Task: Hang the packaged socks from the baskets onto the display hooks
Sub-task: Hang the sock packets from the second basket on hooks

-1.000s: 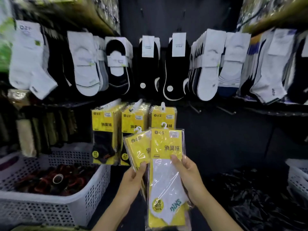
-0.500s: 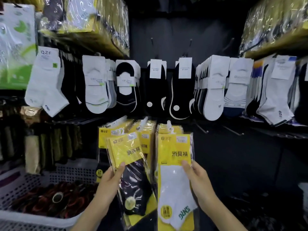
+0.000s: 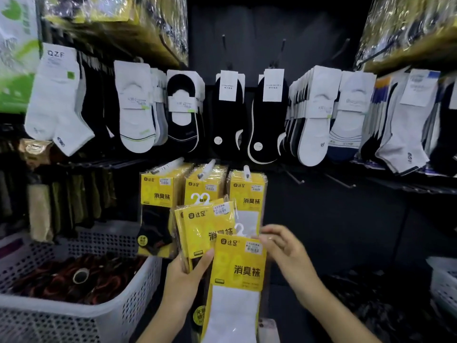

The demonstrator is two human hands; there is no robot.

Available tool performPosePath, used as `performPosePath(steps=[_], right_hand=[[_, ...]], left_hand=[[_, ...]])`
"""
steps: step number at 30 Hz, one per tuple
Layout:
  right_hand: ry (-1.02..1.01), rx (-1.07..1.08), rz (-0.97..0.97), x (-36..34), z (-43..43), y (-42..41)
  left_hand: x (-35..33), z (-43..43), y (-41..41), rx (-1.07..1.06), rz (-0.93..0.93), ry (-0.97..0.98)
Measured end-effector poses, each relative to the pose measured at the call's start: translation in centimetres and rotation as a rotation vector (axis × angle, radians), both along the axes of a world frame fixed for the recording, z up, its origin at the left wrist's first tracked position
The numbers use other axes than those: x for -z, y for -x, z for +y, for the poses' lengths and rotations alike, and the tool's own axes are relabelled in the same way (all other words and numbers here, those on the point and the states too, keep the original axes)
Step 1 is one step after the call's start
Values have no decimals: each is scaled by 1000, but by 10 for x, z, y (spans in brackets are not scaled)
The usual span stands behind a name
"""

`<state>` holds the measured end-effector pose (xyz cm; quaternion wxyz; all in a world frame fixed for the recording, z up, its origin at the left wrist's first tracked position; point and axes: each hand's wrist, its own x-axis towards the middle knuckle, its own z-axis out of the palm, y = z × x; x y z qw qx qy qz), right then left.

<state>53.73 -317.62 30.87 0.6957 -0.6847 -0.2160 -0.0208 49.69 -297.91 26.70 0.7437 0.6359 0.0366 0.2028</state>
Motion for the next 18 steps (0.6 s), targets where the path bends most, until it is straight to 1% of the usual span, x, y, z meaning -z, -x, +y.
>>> performPosePath(steps=[3,5,7,10,15,18], right_hand=[[172,-14,-79,-27,-2,-11],[286,-62,-91,-37,0,-14],[331,-106,-76,-42,1,-13],[353,-128,-32,-45,4,-11],[227,-73,99,-37,14,-11],[252,-60,79,-35,12,-11]], left_hand=[[2,0,2,19,-1,-64],[3,1,3,24,-12,-112],[3,2,4,42,-33,-142],[2,3,7,54,-50,-168],[2,4,9,20,-73,-157],[2,8,9,-24,-81,-186]])
